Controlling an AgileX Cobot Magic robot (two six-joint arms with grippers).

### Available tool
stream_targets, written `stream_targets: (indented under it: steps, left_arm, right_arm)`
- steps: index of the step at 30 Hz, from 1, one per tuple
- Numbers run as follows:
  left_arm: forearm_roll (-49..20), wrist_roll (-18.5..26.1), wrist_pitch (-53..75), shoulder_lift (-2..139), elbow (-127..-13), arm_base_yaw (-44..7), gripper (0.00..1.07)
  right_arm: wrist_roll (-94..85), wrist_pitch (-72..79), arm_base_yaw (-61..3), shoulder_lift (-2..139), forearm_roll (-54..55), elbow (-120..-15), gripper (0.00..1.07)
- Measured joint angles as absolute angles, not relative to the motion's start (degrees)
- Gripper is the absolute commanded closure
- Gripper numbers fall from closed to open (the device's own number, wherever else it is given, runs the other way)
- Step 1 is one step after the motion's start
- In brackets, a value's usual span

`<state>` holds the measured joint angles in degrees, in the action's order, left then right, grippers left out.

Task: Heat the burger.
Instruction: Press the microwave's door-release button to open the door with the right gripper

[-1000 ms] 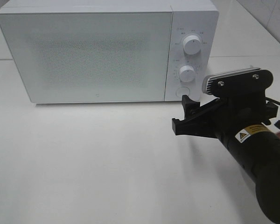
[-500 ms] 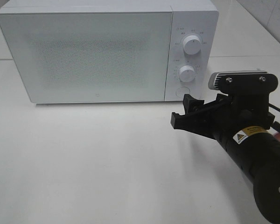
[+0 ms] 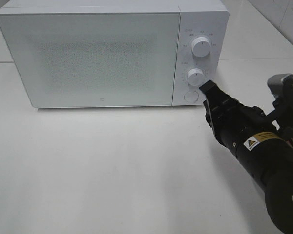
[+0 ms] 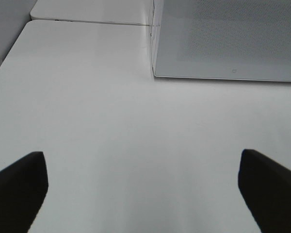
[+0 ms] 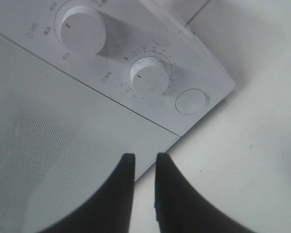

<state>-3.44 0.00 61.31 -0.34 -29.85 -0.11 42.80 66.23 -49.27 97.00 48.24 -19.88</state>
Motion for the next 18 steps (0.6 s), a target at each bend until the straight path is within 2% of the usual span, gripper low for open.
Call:
stream_targets:
  steps: [2,3,4,18]
  left_arm:
    - [-3.4,0.0,61.3,-0.3,-29.9,-0.1,0.07]
    - [-3.4,0.0,61.3,-0.3,-29.9,-0.1,0.07]
    - [-3.4,0.0,61.3,-0.3,-29.9,-0.1,0.07]
    - [-3.4,0.0,61.3,-0.3,-29.9,-0.1,0.07]
  right_arm:
    - [46.2,66.2,-49.3,97.0,48.2,-19.9,1.01]
    - [51.3,66.1,-49.3,97.0,48.2,-19.9,1.06]
    - [56.3,65.8,-49.3,97.0,48.2,-19.9,1.07]
    - [74.0,62.4,-48.3,101.1,48.2,-20.6,1.07]
